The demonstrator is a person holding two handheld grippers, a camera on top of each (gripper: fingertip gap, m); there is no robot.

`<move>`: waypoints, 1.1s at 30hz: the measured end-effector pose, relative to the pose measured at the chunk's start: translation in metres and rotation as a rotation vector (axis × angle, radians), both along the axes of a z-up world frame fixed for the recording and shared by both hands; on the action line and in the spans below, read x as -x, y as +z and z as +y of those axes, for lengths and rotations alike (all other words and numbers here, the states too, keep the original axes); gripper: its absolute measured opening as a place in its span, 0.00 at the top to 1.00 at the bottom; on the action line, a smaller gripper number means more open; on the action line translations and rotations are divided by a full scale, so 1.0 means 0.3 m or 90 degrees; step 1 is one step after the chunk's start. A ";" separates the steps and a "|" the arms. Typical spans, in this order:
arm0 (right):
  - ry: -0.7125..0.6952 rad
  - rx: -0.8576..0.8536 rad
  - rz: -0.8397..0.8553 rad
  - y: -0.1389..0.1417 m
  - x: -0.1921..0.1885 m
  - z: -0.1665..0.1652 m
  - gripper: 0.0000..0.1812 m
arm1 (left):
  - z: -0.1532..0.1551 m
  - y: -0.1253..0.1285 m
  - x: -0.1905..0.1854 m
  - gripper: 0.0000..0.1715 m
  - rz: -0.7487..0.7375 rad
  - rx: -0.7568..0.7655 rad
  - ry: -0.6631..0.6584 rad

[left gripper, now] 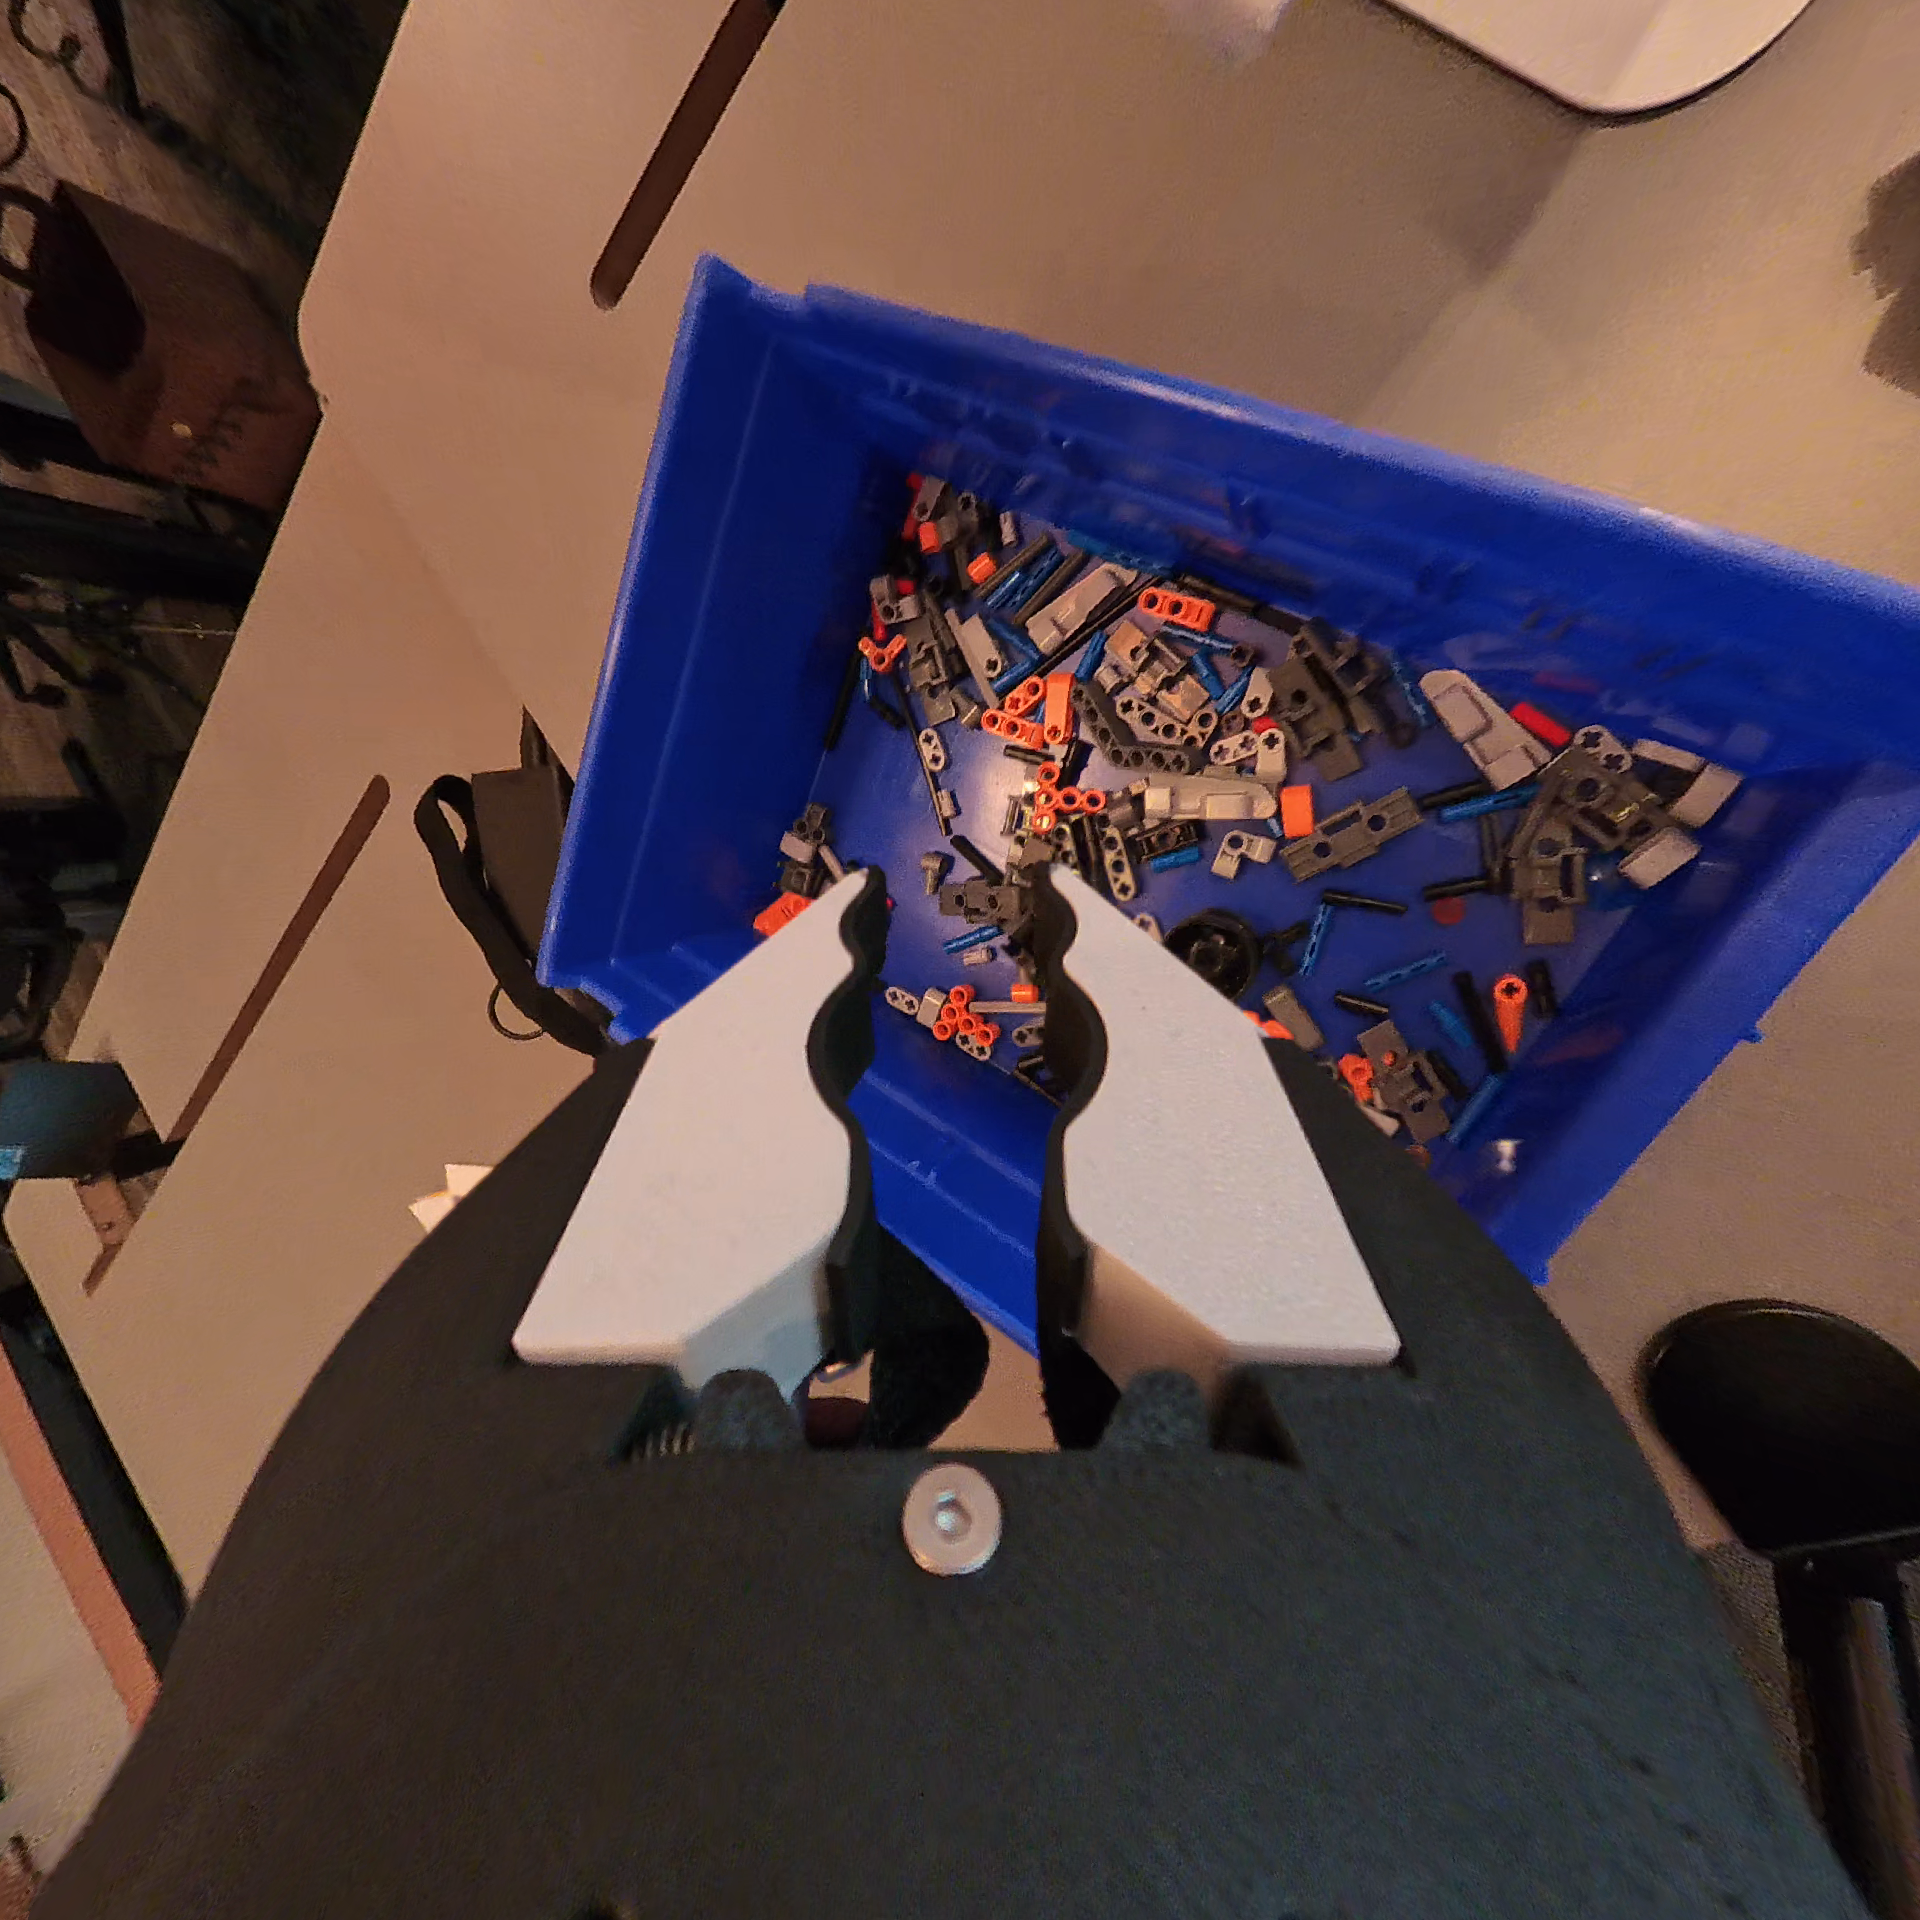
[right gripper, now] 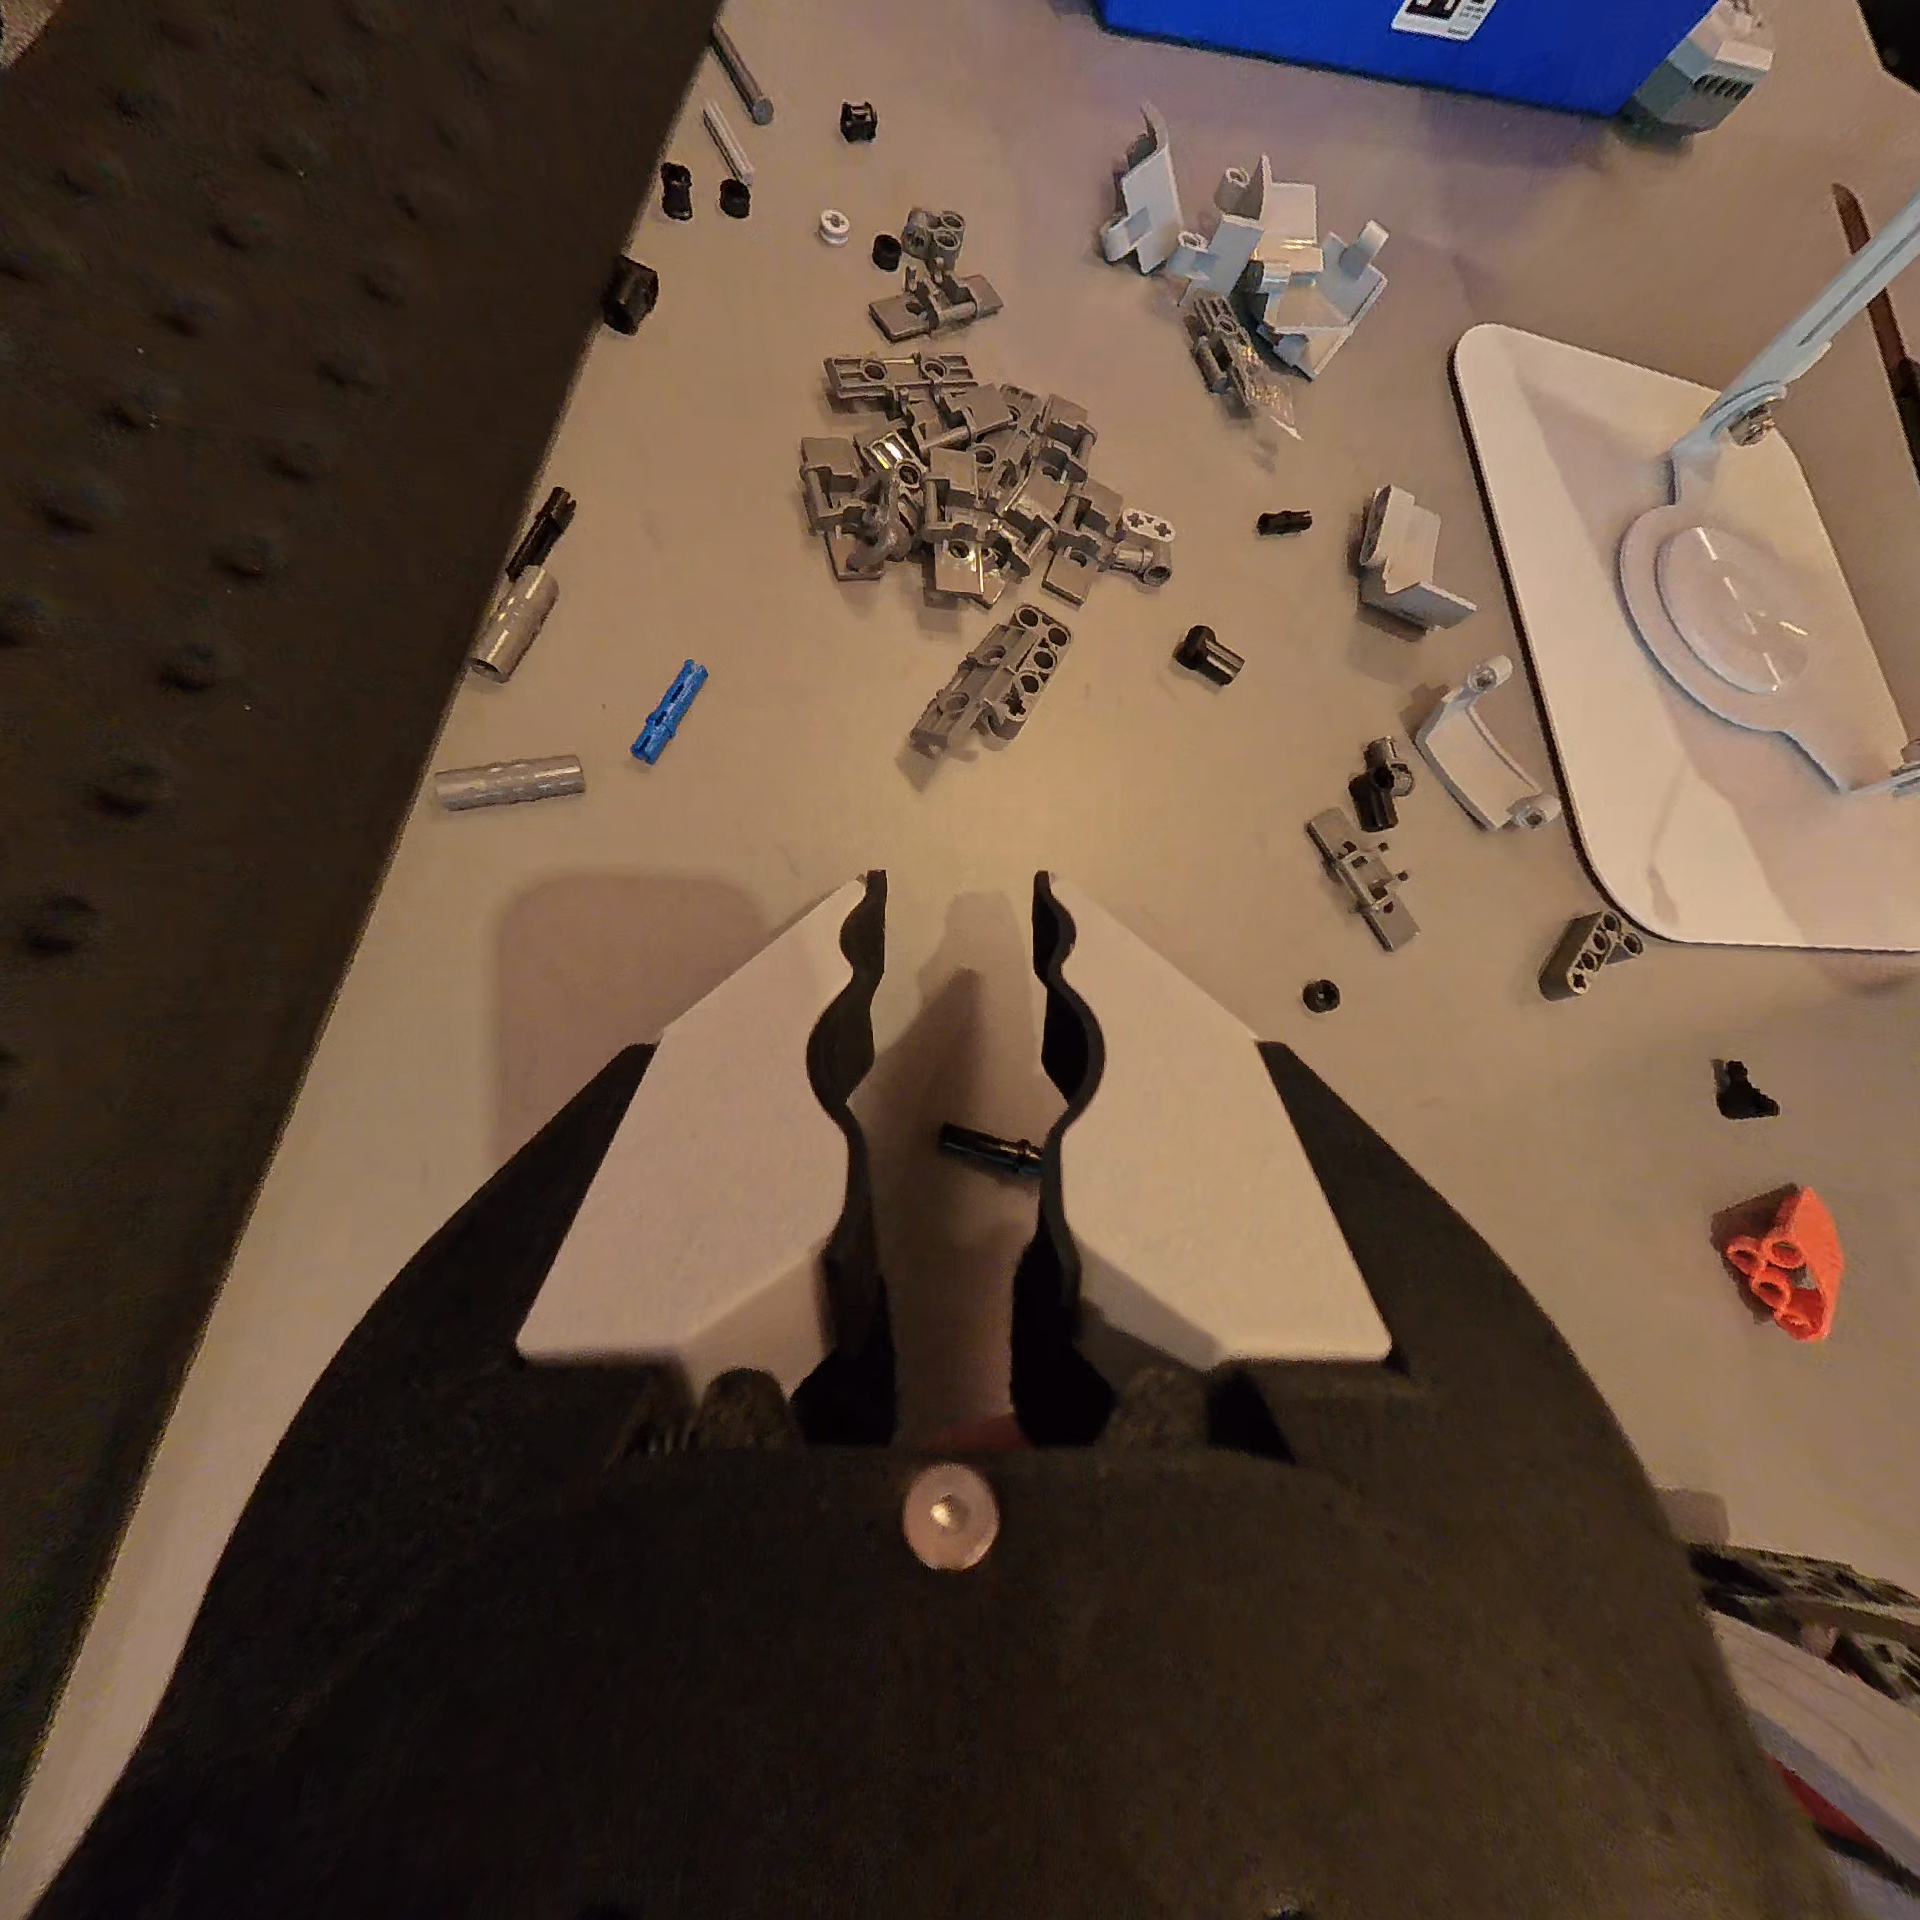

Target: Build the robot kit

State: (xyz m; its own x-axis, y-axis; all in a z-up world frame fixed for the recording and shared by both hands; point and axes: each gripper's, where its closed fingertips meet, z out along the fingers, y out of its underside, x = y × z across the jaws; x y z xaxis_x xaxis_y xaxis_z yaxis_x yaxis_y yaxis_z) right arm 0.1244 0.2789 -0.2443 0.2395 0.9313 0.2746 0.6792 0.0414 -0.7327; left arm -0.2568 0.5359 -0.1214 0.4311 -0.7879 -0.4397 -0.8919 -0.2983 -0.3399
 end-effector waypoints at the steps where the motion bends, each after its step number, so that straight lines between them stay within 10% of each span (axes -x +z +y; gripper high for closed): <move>1: 0.001 0.001 0.000 0.000 0.001 -0.001 0.86 | 0.004 -0.006 0.014 0.84 -0.002 0.010 0.006; 18: -0.010 0.018 -0.006 -0.027 -0.013 0.009 0.86 | 0.031 -0.292 0.007 0.85 0.019 0.186 -0.032; 33: -0.015 0.029 -0.006 -0.040 -0.020 0.014 0.86 | 0.185 -0.348 -0.040 0.84 0.047 0.126 -0.019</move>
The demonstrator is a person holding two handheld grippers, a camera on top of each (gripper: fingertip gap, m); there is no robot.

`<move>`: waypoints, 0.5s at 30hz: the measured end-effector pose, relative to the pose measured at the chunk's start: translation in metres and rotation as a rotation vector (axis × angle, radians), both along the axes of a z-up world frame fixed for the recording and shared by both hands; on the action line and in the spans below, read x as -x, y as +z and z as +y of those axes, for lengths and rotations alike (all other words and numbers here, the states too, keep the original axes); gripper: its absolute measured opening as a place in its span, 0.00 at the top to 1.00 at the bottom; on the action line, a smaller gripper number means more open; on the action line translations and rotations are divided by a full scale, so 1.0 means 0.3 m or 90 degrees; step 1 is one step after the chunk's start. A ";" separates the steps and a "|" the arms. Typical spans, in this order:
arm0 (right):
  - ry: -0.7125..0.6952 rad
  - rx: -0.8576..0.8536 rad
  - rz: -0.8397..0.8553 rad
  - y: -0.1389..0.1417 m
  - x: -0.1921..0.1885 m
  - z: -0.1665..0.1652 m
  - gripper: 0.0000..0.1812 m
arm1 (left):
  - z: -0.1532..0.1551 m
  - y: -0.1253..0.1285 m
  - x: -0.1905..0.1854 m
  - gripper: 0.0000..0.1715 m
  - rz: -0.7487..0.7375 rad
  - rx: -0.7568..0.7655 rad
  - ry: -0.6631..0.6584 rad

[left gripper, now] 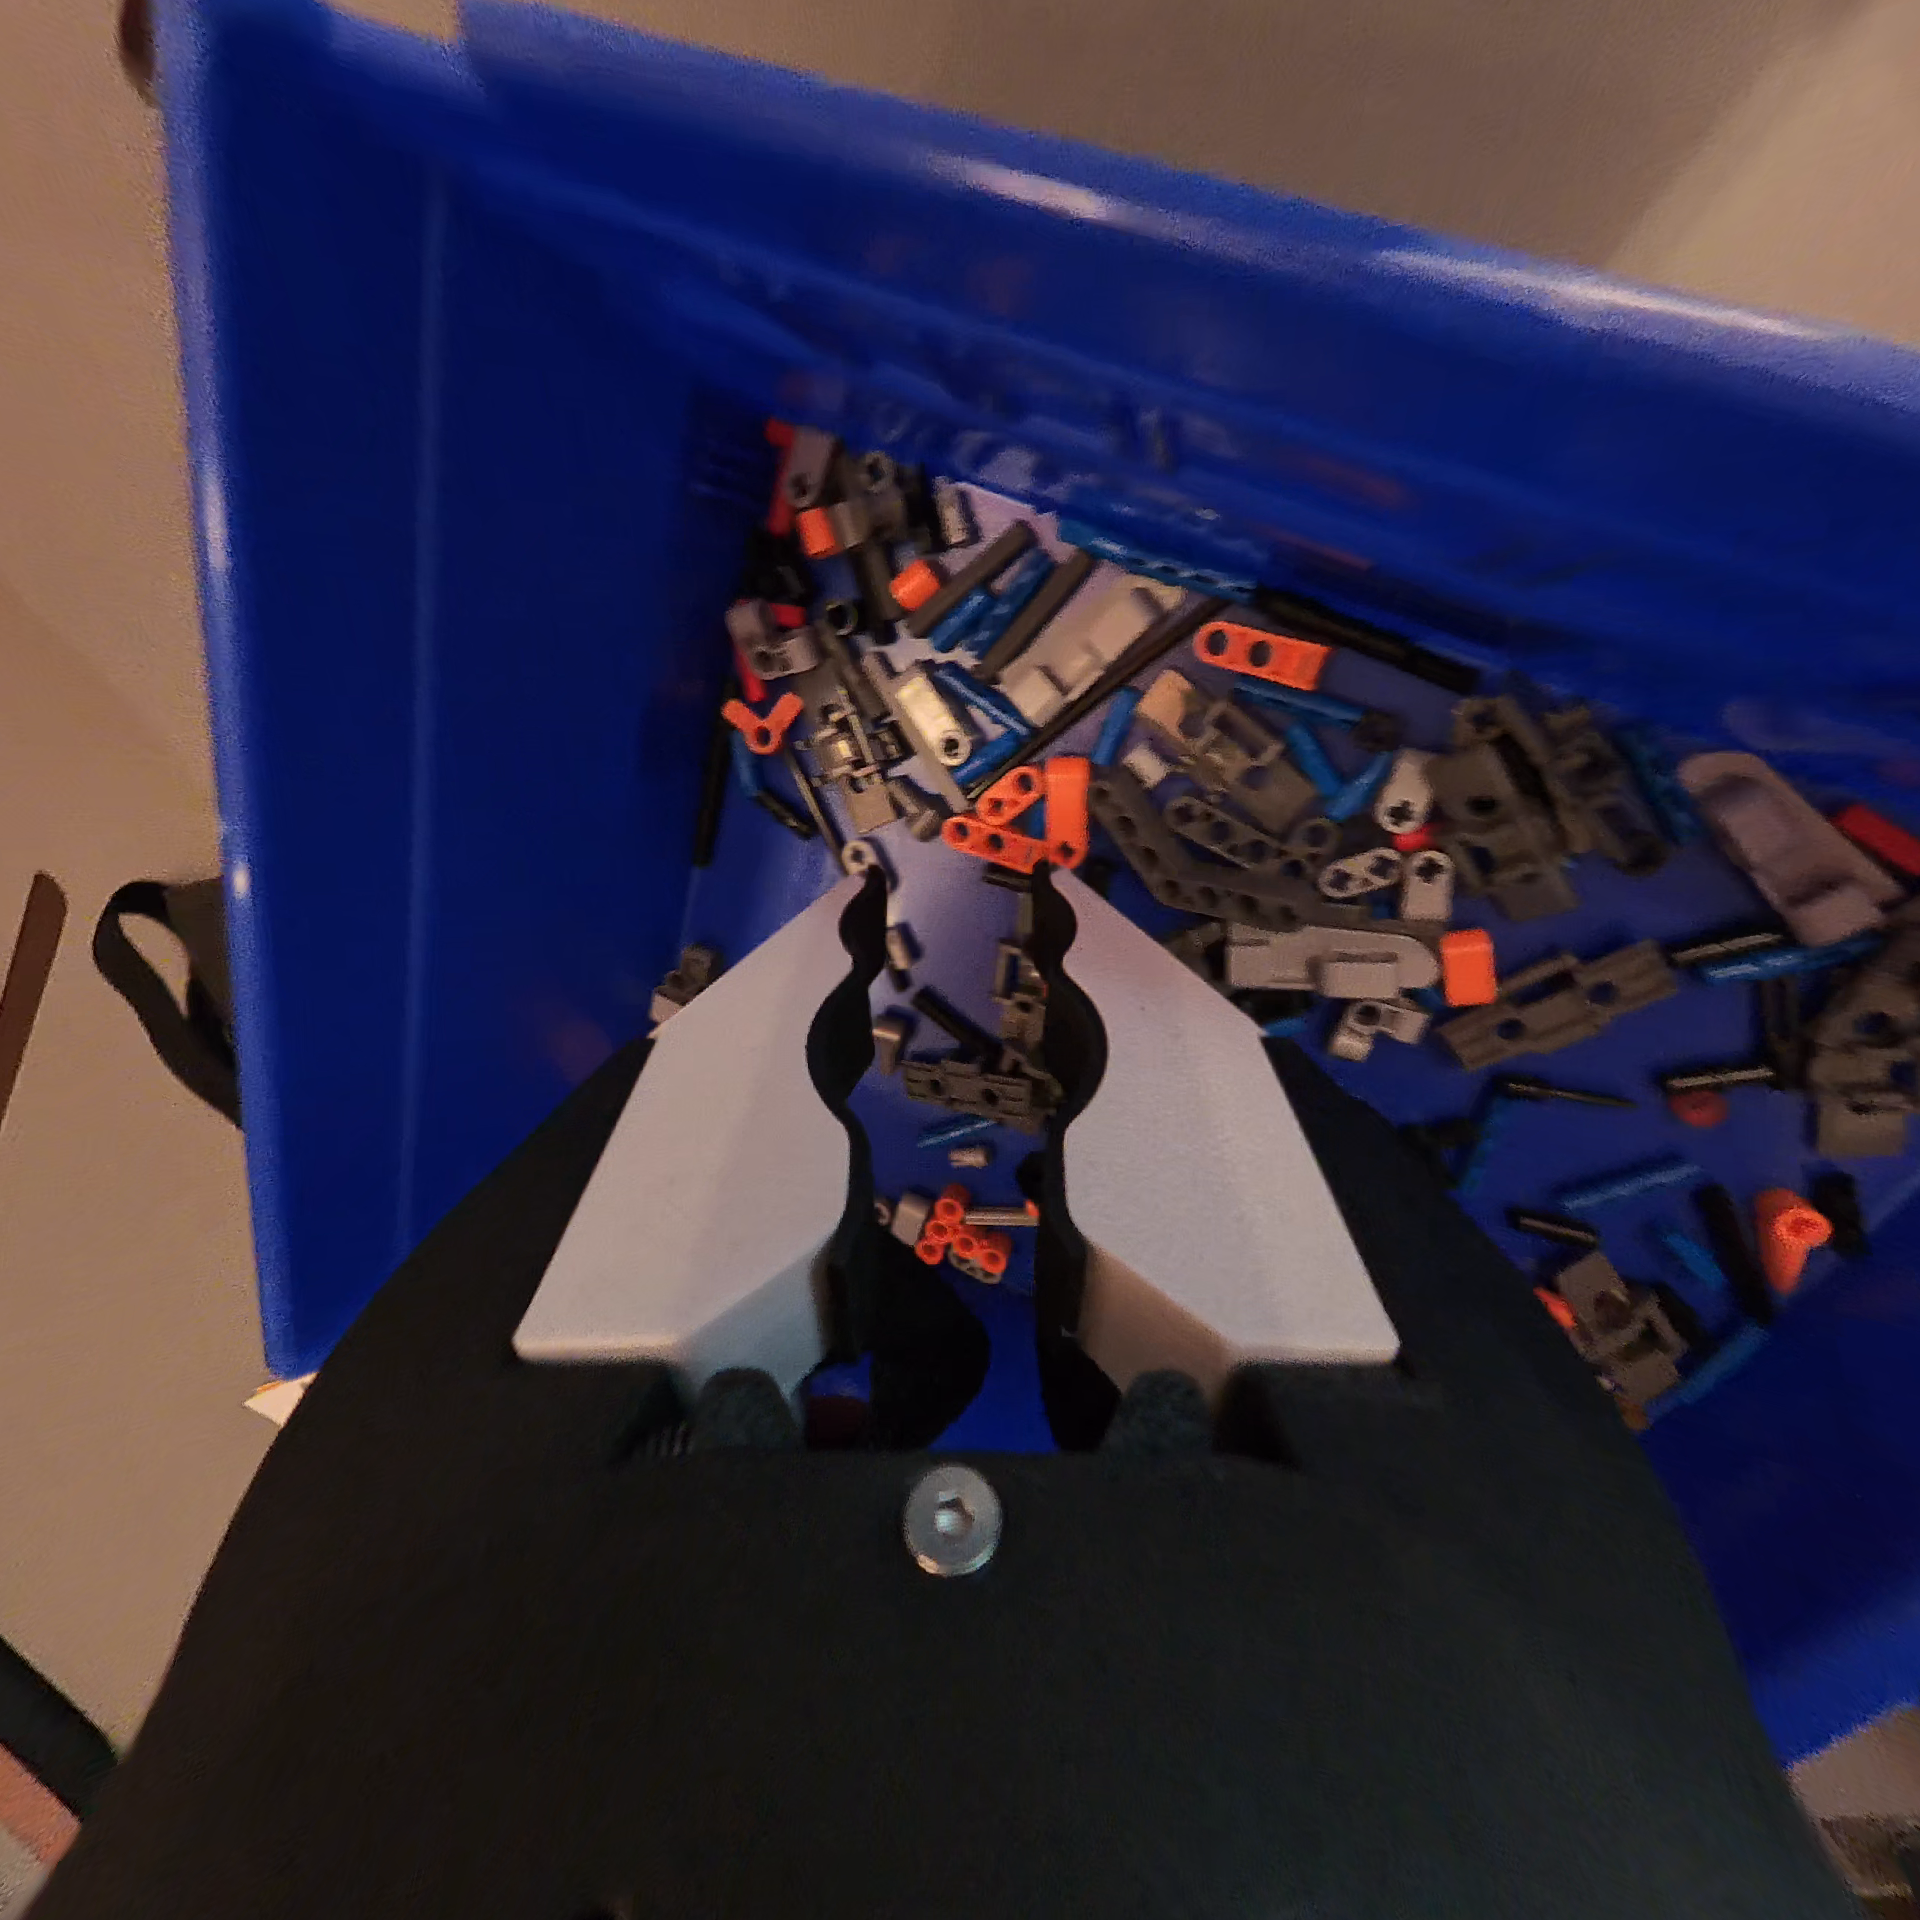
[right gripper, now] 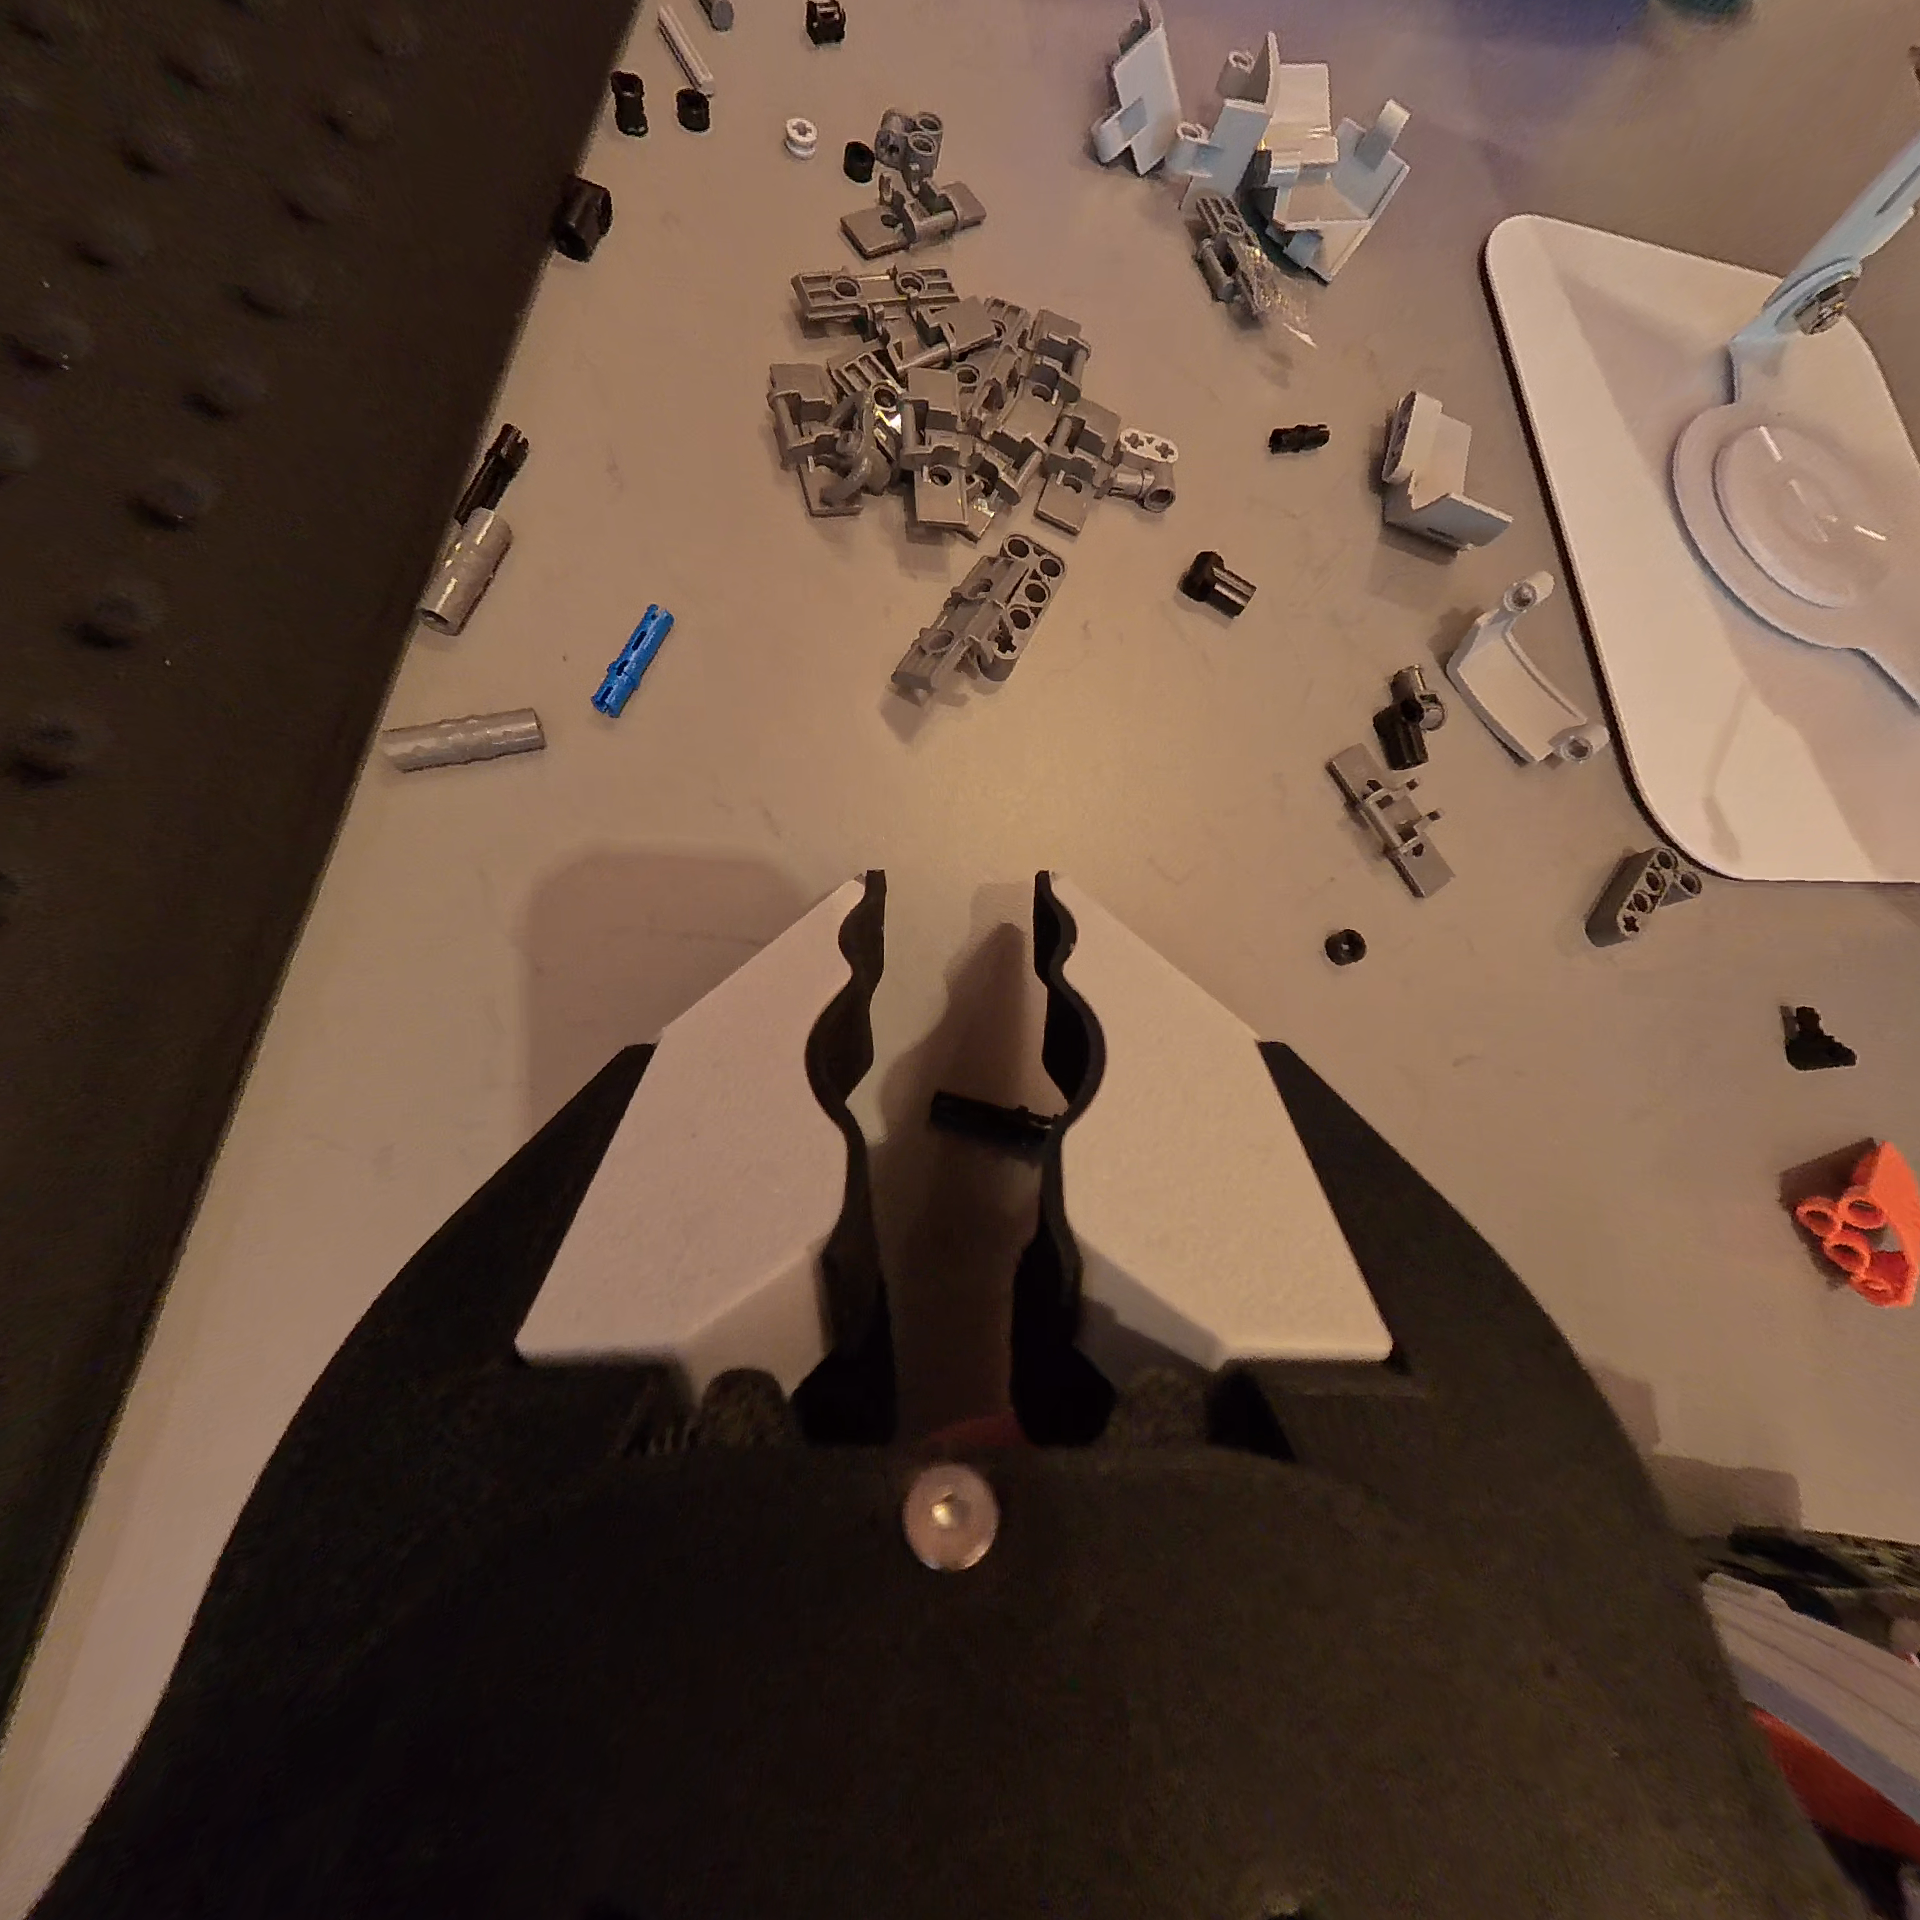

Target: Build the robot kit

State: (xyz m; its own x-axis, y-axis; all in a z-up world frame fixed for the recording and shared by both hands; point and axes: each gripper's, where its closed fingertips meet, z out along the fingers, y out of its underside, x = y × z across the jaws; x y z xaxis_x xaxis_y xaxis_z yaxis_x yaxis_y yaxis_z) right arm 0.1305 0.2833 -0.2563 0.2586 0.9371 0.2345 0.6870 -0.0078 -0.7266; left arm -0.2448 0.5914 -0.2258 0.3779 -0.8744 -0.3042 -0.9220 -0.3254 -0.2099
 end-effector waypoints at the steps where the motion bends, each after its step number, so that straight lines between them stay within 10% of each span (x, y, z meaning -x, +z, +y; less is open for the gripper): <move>1: 0.000 0.001 0.000 0.000 0.000 0.000 0.86 | 0.020 0.002 0.008 0.84 -0.002 -0.007 0.012; 15: -0.003 0.008 0.007 0.001 -0.002 0.002 0.86 | 0.147 -0.081 -0.001 0.88 -0.046 0.019 0.074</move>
